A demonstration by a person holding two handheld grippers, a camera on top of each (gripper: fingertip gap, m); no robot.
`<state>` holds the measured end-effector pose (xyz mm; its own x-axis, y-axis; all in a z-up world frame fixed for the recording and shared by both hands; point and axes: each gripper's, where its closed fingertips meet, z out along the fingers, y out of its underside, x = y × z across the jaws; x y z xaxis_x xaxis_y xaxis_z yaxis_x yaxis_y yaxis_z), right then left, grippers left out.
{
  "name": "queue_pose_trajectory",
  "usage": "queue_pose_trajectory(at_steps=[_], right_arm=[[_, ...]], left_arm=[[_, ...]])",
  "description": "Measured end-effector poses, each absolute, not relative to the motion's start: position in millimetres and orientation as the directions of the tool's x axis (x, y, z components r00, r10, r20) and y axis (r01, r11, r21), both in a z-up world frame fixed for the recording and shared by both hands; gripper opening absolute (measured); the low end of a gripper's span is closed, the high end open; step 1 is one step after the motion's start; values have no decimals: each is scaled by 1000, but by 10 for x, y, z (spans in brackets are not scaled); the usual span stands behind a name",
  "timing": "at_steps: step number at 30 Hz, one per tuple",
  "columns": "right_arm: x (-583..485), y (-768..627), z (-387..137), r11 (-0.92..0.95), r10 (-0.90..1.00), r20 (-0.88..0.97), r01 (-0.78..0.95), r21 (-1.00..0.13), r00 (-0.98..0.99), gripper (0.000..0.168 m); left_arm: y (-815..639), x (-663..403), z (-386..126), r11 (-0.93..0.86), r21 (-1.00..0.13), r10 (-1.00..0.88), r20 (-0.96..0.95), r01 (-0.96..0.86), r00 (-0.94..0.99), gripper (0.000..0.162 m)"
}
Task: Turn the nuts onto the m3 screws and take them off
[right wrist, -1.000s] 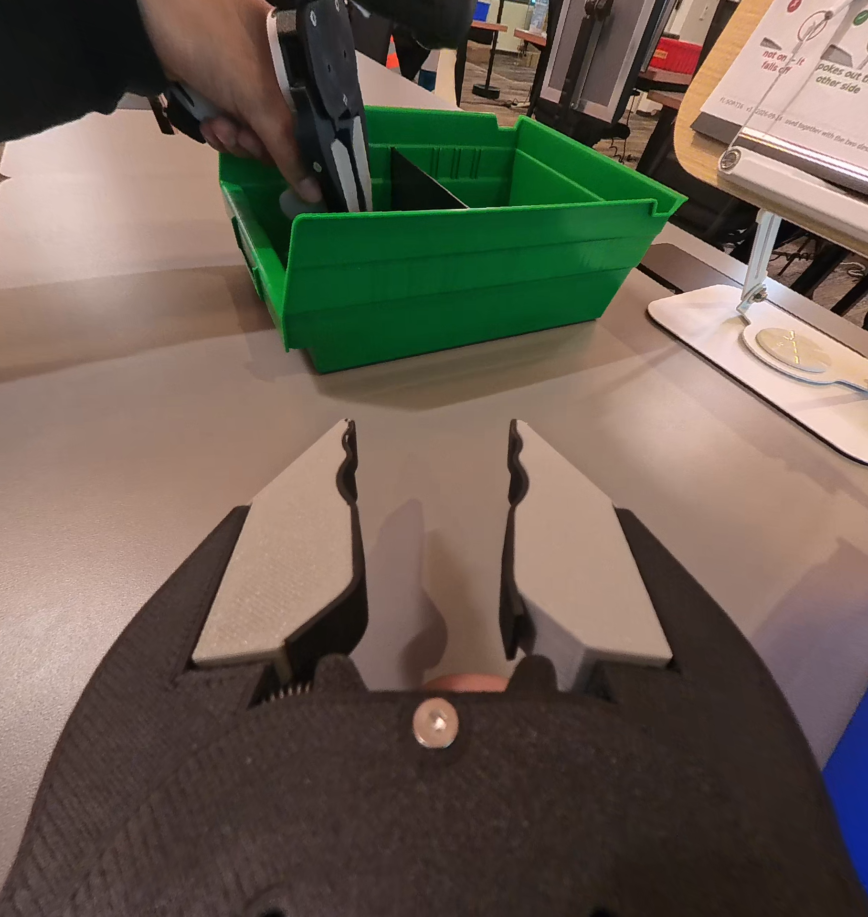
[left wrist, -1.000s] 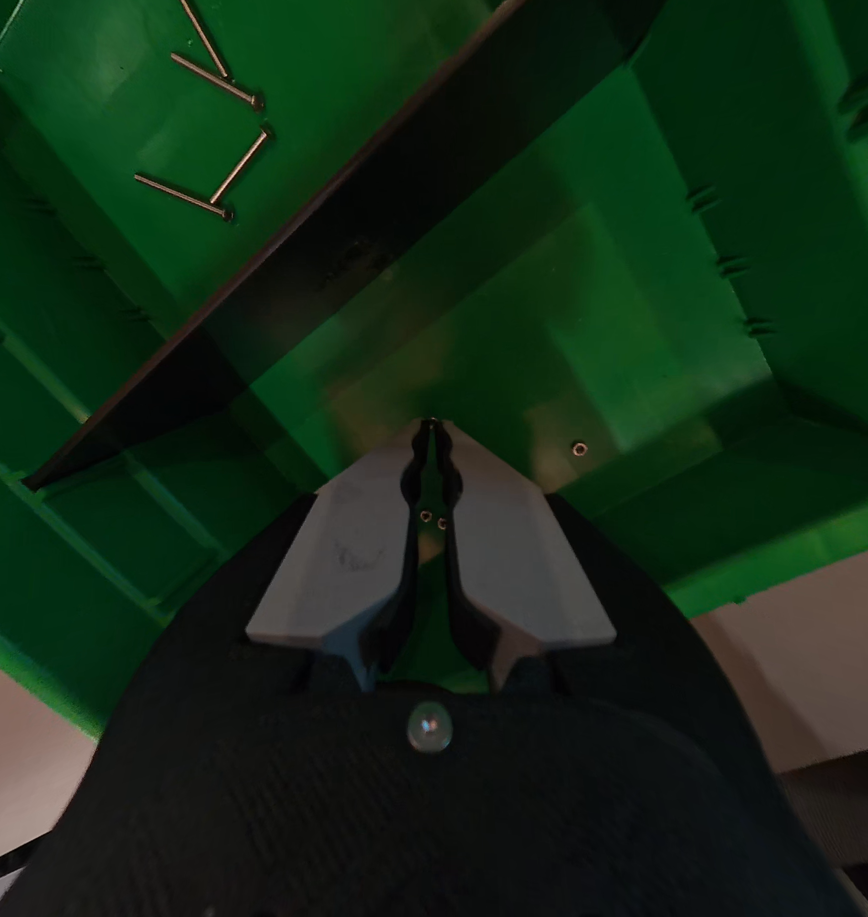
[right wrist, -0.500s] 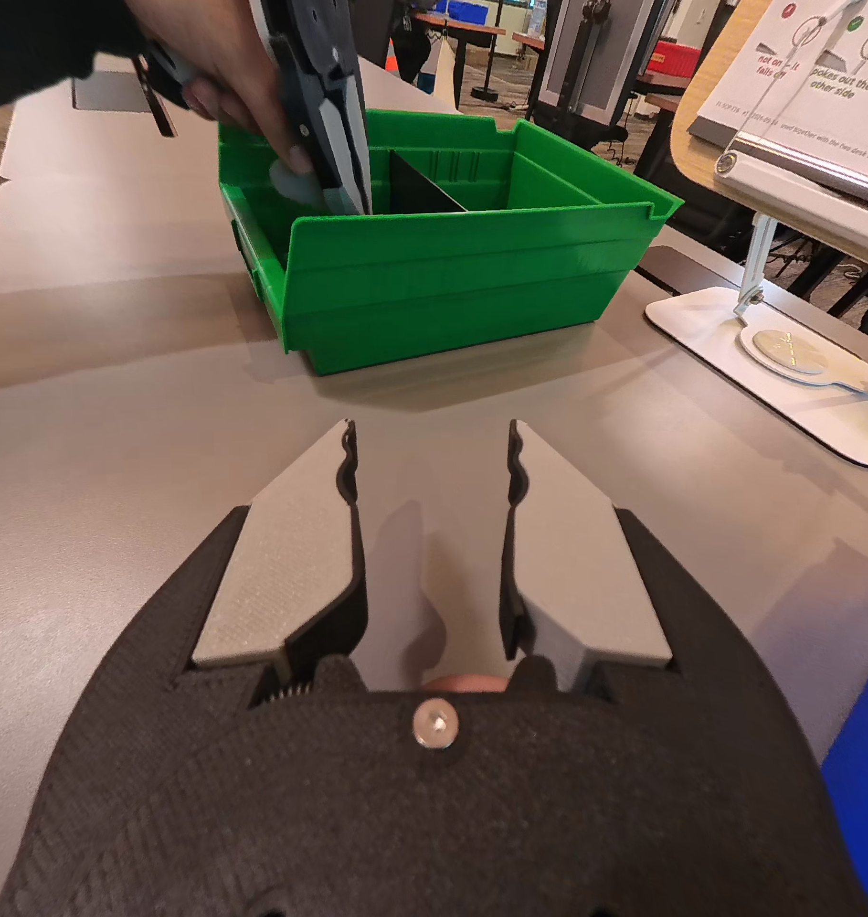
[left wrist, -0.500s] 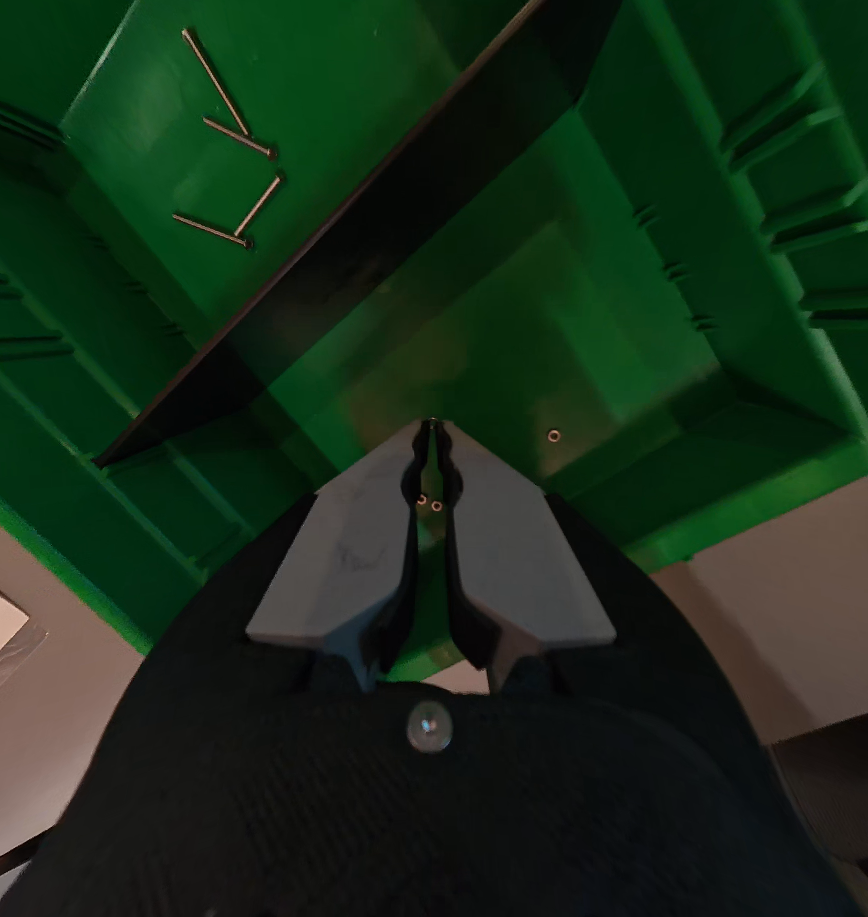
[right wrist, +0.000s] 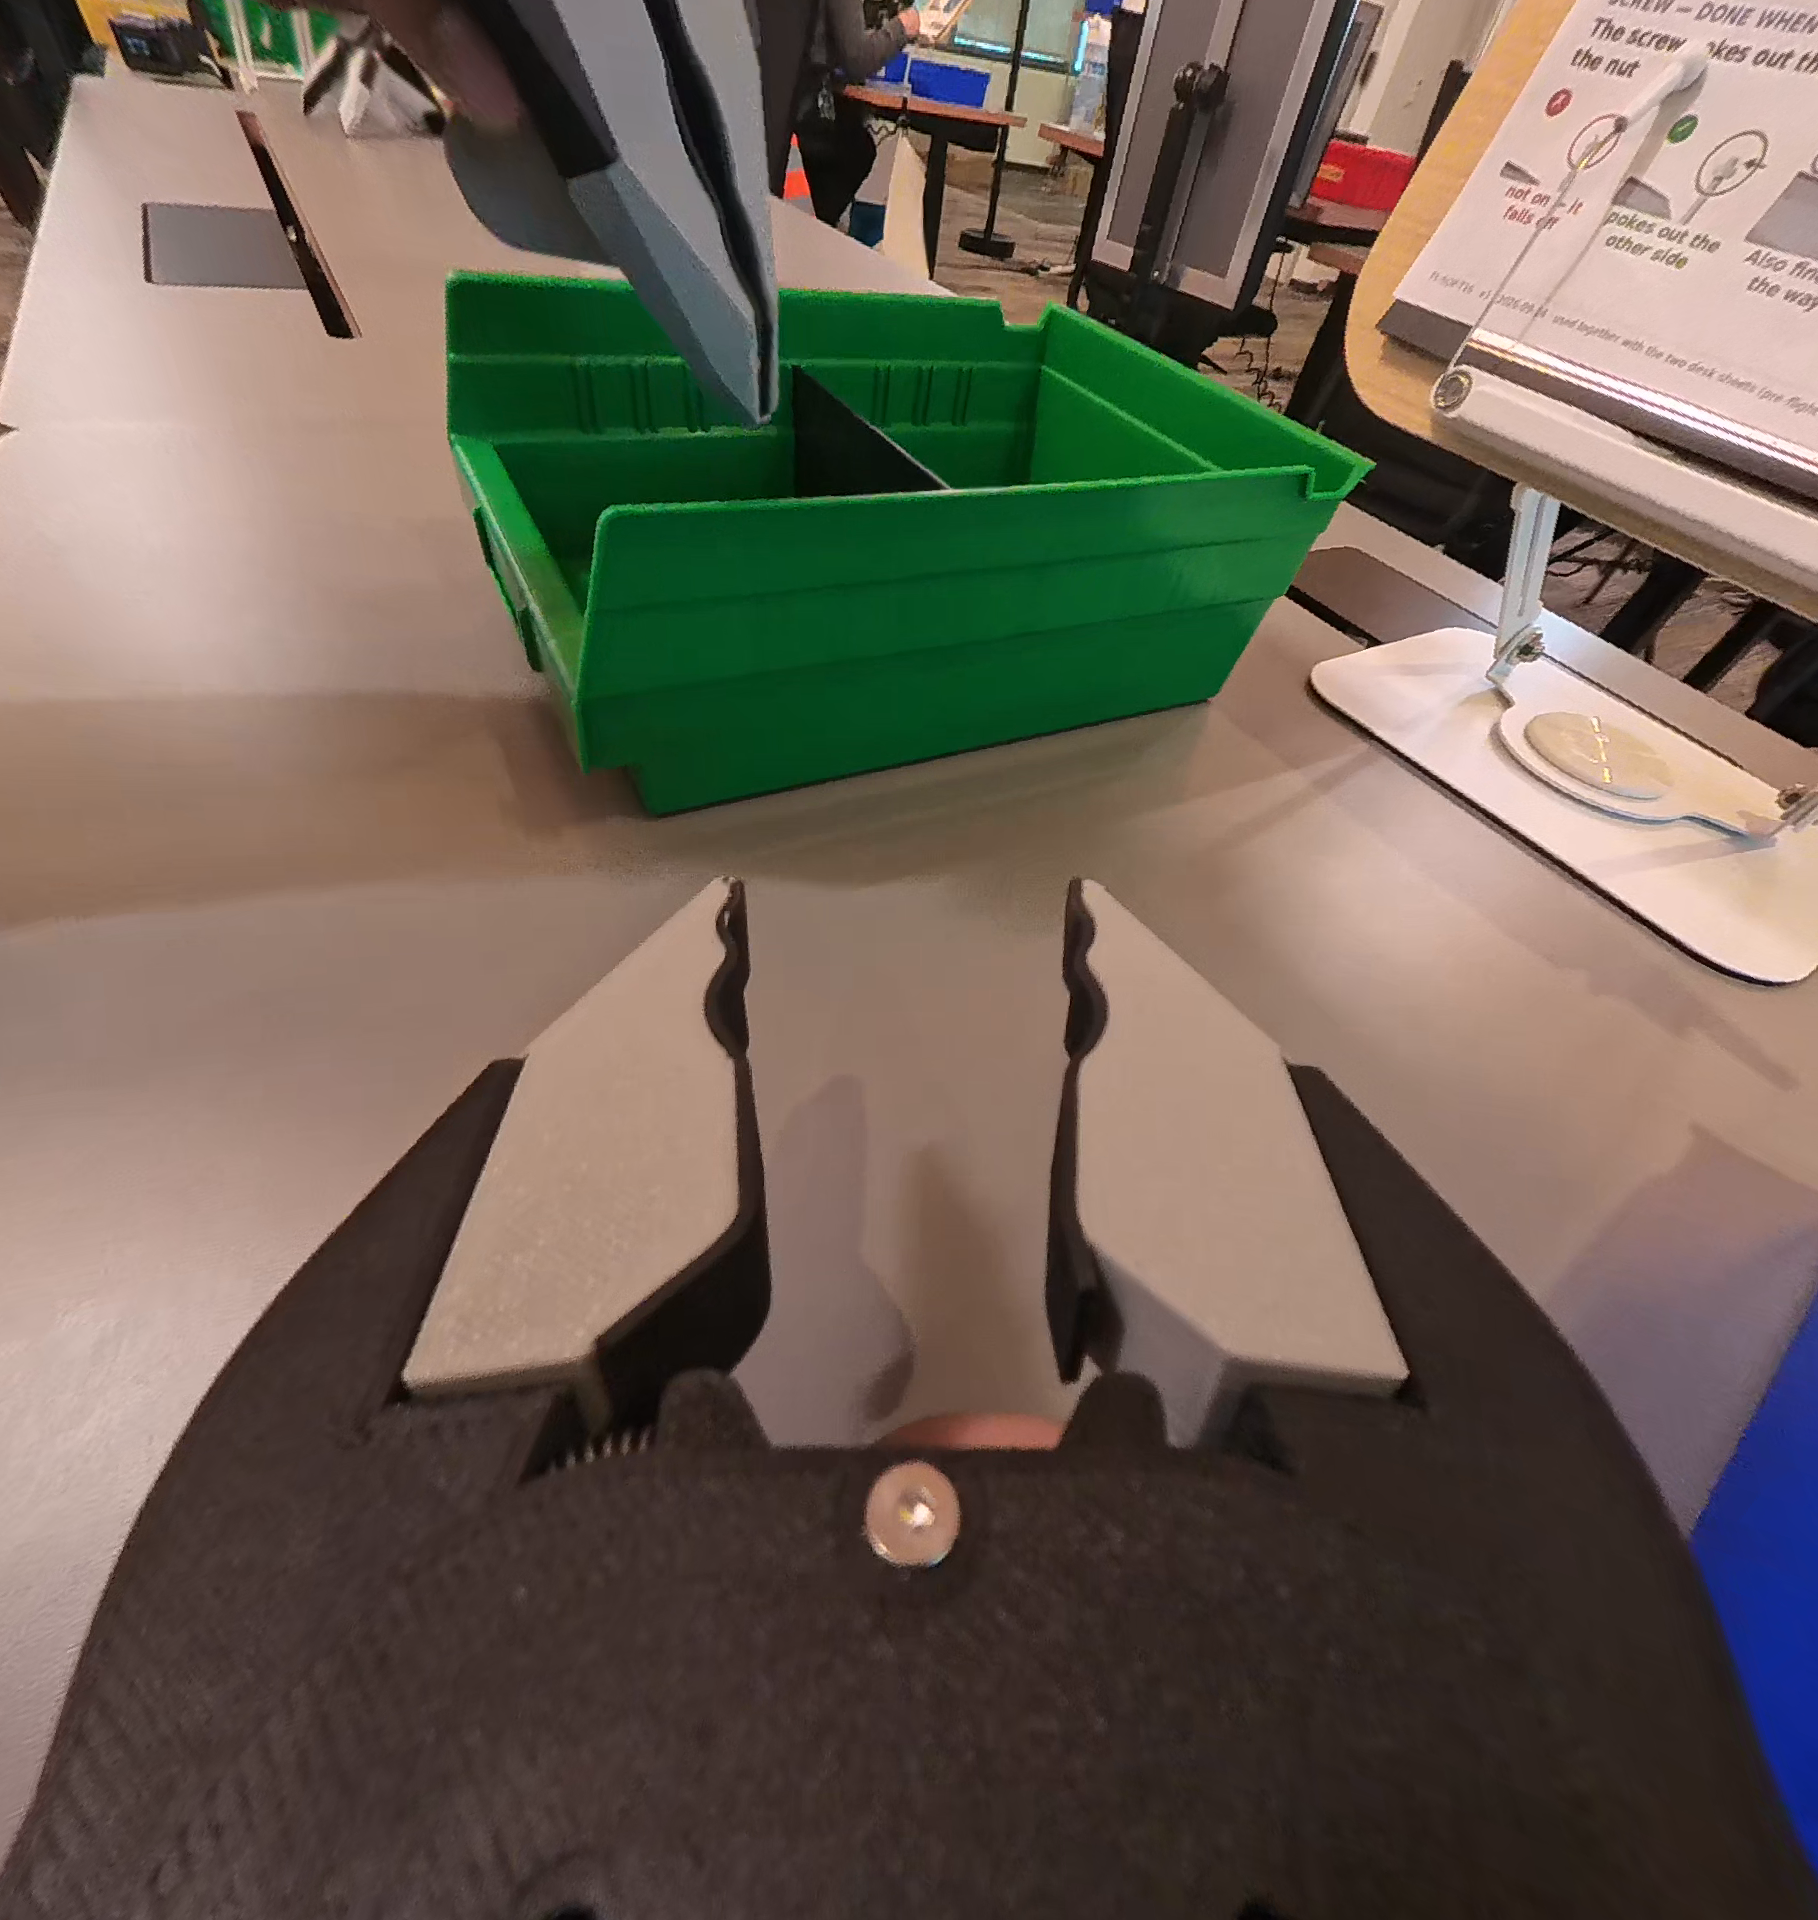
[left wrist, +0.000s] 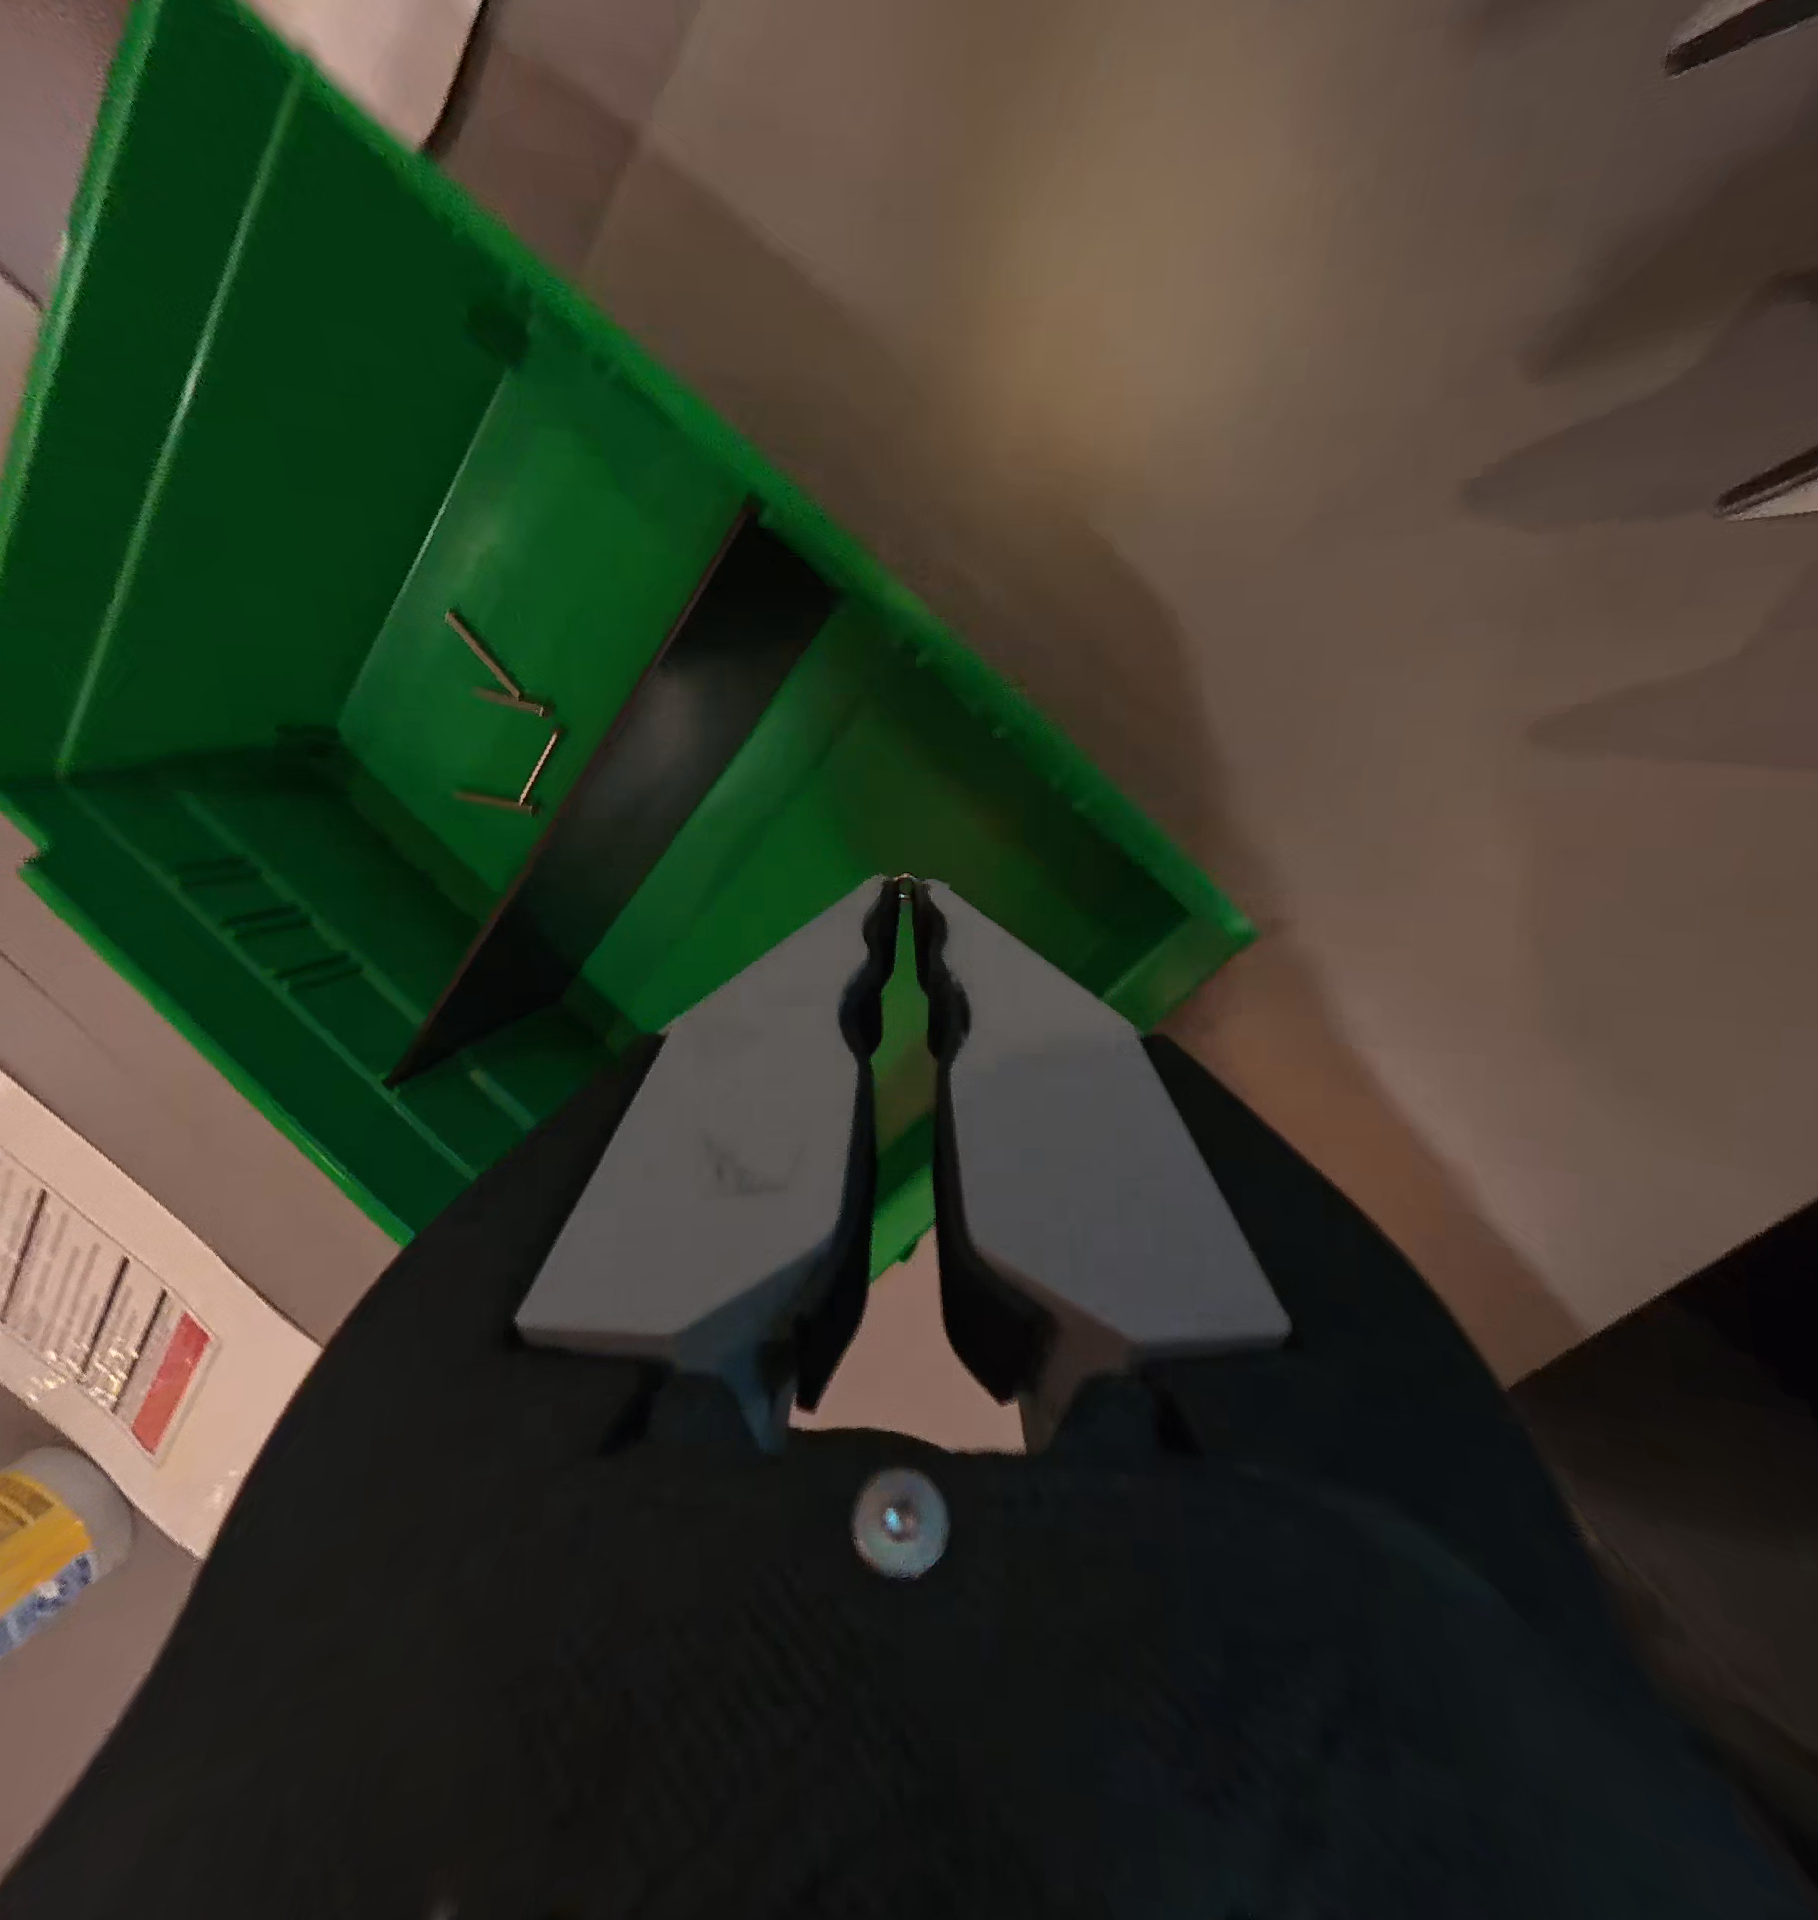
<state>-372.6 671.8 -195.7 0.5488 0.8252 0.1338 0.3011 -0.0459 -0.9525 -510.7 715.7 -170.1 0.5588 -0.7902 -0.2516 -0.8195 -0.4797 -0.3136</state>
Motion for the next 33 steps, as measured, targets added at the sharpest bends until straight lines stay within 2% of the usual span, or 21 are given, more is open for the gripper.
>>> queue_pose_trajectory(at_steps=[9, 21, 30, 33], right_arm=[[-3607, 6735, -1701, -2, 790, 137, 226, -974, 597, 58], [-3455, 6835, -1608, -25, 747, 100, 178, -984, 657, 57], [-3409, 6878, -1606, -38, 729, 92, 173, -984, 679, 57], [-3407, 6888, -1625, -40, 726, 96, 181, -983, 681, 57]], left_arm=[[6910, -4396, -1707, -343, -336, -878, -219, -877, 426, 1], [6631, -3810, -2610, -319, -295, -941, -18, -901, 339, 1], [6551, -3761, -2741, -322, -312, -937, -30, -894, 348, 1], [6553, -3771, -2767, -332, -305, -933, -34, -893, 358, 15]])
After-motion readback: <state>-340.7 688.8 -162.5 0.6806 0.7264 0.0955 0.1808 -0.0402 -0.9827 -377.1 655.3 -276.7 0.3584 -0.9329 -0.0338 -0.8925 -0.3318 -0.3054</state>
